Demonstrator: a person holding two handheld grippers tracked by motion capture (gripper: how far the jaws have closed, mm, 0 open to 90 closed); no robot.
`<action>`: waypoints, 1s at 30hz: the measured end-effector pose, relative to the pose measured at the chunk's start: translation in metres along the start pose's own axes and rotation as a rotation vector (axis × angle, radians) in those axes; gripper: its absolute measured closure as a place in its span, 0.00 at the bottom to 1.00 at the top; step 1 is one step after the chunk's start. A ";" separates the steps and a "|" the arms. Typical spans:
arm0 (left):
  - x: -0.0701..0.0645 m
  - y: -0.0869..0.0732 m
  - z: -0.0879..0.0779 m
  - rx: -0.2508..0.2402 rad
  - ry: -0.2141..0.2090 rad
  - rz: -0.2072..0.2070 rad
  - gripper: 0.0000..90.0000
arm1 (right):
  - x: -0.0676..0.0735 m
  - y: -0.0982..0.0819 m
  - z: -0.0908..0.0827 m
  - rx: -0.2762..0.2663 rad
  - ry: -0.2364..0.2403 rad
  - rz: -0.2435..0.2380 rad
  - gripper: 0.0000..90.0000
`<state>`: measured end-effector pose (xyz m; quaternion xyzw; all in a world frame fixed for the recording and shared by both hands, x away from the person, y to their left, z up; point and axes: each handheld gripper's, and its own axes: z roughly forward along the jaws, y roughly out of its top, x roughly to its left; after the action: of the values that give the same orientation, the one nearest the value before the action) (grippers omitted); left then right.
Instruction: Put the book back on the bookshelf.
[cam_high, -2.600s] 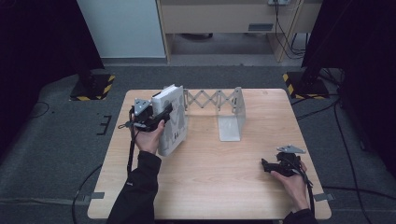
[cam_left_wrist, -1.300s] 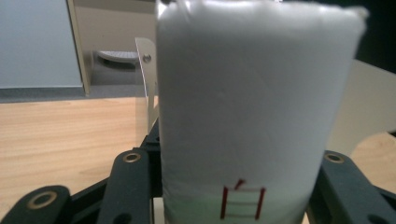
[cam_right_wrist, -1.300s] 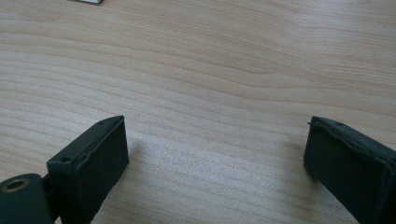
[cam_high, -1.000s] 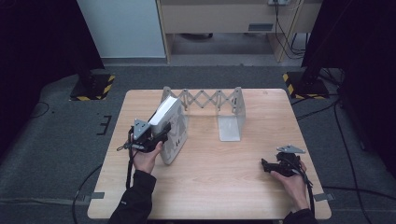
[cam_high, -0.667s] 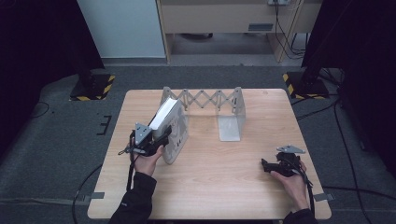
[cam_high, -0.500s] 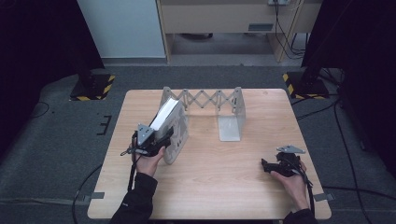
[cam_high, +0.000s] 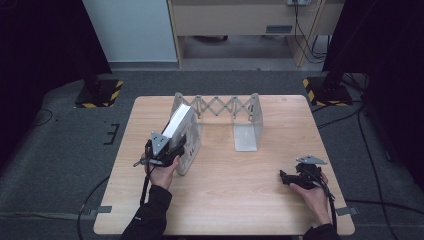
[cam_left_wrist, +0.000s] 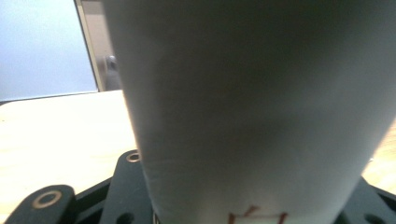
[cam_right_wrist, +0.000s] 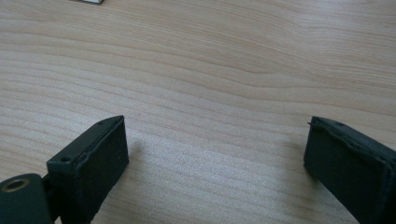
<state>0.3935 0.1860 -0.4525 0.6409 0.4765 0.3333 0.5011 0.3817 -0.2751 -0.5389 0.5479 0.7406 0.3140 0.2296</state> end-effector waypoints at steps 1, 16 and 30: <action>0.001 0.000 0.001 -0.001 0.005 0.000 0.58 | 0.000 0.000 0.000 -0.001 0.000 0.000 0.07; -0.006 0.004 0.016 0.003 0.040 -0.016 0.58 | 0.000 0.001 0.000 0.003 0.004 -0.001 0.07; -0.015 0.006 0.032 -0.007 0.051 -0.013 0.57 | 0.000 0.001 0.001 0.001 0.004 -0.005 0.08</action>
<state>0.4192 0.1615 -0.4552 0.6271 0.4921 0.3479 0.4935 0.3826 -0.2746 -0.5388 0.5455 0.7425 0.3143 0.2286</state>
